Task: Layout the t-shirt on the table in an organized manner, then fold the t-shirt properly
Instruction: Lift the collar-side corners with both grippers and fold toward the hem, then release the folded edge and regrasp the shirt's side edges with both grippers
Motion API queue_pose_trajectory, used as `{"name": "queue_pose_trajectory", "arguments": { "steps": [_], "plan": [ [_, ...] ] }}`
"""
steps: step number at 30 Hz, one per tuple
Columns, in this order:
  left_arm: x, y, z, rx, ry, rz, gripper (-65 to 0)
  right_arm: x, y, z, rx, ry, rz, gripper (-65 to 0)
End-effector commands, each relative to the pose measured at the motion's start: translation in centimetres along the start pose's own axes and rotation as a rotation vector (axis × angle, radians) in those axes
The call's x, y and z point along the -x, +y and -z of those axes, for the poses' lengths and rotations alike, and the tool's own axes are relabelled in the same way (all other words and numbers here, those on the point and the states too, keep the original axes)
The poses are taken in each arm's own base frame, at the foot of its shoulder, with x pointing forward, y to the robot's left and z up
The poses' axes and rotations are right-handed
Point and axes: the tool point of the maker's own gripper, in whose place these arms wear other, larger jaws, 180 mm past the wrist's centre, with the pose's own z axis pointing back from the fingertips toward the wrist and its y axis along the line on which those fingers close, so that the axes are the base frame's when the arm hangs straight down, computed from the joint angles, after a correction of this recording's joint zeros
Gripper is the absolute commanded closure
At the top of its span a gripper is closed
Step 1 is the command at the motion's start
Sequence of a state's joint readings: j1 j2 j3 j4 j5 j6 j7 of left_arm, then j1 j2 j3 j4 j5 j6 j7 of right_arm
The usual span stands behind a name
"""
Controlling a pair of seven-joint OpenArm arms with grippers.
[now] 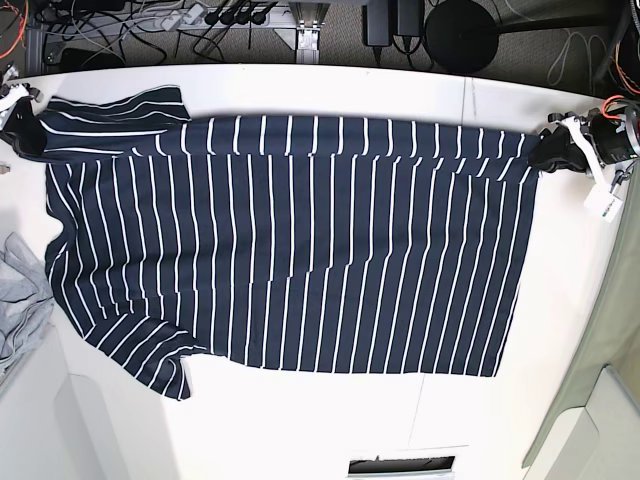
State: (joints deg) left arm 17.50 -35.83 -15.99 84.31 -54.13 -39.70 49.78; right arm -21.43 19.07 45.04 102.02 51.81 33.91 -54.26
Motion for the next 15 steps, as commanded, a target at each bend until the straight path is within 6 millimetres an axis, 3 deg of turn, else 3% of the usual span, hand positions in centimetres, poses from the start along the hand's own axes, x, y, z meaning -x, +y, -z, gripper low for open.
{"name": "queue_pose_trajectory", "arguments": {
  "steps": [1, 10, 14, 15],
  "plan": [
    [-1.9, 0.7, -0.4, -0.015, -0.04, 0.03, 0.0, -2.3, 0.0, 0.2, -0.012, -0.069, -0.016, 0.0],
    [-3.3, 3.2, 2.0, -0.068, -0.036, 0.046, 0.0, -5.1, 0.1, 6.3, -0.066, -0.115, 0.033, 0.0],
    [-3.5, 3.8, 3.1, -0.072, -0.029, 0.033, 0.0, -4.6, 0.4, 8.9, -0.076, -0.054, 0.028, 0.0],
    [-3.4, 3.8, 3.2, -0.07, -0.023, 0.032, -4.8, -4.4, 0.6, 9.3, -0.082, -0.04, 0.028, -4.2]
  ]
}}
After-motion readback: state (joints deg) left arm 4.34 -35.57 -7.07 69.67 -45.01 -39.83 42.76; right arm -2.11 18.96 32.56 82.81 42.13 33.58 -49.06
